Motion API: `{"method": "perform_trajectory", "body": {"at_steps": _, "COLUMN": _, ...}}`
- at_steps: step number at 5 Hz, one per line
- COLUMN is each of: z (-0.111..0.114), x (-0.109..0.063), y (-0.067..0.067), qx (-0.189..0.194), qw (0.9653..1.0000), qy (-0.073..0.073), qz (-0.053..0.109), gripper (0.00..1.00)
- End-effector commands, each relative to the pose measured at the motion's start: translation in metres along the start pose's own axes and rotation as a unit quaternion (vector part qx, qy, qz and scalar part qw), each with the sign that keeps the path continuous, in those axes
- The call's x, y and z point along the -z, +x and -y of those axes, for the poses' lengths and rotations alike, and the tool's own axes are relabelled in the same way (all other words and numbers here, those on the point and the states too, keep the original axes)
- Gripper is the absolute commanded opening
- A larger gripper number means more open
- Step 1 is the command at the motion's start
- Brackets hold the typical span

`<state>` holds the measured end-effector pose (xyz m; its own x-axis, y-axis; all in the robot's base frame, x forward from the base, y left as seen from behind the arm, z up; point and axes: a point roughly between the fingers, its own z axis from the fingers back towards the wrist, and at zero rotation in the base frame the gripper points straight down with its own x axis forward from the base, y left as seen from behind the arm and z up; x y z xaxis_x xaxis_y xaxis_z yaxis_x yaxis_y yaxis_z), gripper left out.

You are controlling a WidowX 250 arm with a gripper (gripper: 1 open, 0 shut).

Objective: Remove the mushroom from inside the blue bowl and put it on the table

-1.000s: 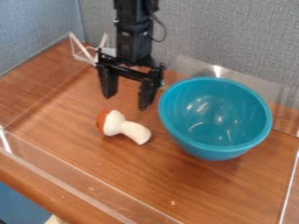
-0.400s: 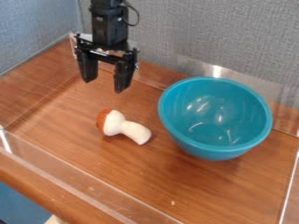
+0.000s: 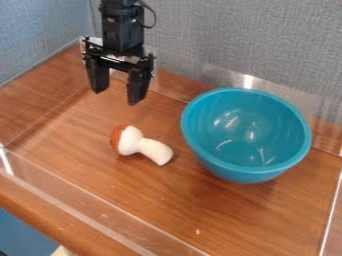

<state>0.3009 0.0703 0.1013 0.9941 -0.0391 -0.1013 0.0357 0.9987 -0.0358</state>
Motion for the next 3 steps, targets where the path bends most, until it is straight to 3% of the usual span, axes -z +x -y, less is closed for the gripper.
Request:
{"method": "perform_trajectory", "body": {"at_steps": 1, "z": -0.007, "x": -0.0198, "y": 0.0028, "qx": -0.001, "qw": 0.9993, "qy": 0.011, "qz": 0.036, "gripper": 1.0}}
{"method": "perform_trajectory", "body": {"at_steps": 2, "z": -0.008, "x": -0.0185, "y": 0.0013, "qx": -0.001, "qw": 0.9992, "qy": 0.011, "qz": 0.038, "gripper": 1.0}}
{"method": "perform_trajectory", "body": {"at_steps": 3, "z": -0.0091, "x": -0.0209, "y": 0.0072, "qx": 0.015, "qw": 0.9991, "qy": 0.013, "qz": 0.038, "gripper": 0.0}}
